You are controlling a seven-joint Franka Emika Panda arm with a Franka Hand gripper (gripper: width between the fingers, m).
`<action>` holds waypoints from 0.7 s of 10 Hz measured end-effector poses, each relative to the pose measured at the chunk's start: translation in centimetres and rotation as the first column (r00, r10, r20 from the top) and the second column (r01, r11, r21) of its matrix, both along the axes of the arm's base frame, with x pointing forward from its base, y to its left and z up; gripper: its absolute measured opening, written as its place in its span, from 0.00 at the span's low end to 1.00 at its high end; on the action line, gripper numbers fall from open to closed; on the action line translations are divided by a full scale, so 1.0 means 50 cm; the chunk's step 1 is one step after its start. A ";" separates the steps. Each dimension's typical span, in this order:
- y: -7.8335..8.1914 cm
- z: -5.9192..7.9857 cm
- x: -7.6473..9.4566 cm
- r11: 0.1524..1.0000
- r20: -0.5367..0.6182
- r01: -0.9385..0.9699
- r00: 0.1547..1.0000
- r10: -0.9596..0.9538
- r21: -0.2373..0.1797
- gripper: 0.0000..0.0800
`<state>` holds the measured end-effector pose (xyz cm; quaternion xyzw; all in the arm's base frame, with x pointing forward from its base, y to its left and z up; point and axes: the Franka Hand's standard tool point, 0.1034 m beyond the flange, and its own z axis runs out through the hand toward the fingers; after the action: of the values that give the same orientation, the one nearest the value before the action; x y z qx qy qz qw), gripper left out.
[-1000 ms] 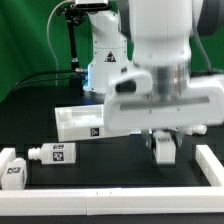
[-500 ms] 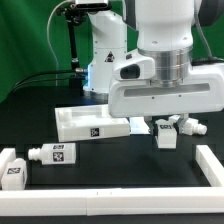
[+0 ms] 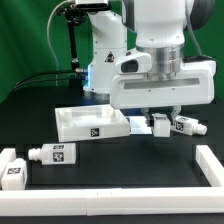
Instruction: Assemble one leg
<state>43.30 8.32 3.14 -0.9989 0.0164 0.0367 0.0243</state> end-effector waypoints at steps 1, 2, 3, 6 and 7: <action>0.001 -0.023 -0.012 1.000 -0.011 0.004 1.000 -0.004 -0.002 0.35; 0.012 -0.036 -0.020 1.000 -0.018 -0.007 1.000 0.007 -0.002 0.35; 0.017 -0.042 -0.025 1.000 -0.025 -0.010 1.000 0.010 -0.002 0.35; 0.016 -0.042 -0.024 1.000 -0.025 -0.008 1.000 0.008 -0.001 0.35; 0.016 -0.042 -0.024 1.000 -0.025 -0.008 1.000 0.008 -0.001 0.35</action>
Offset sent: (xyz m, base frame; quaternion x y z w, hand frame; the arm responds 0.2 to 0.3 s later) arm -0.0026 0.0022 -0.0126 0.0042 -0.0174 0.0379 0.9991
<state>42.12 9.10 1.01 -0.9984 0.0125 0.0494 0.0231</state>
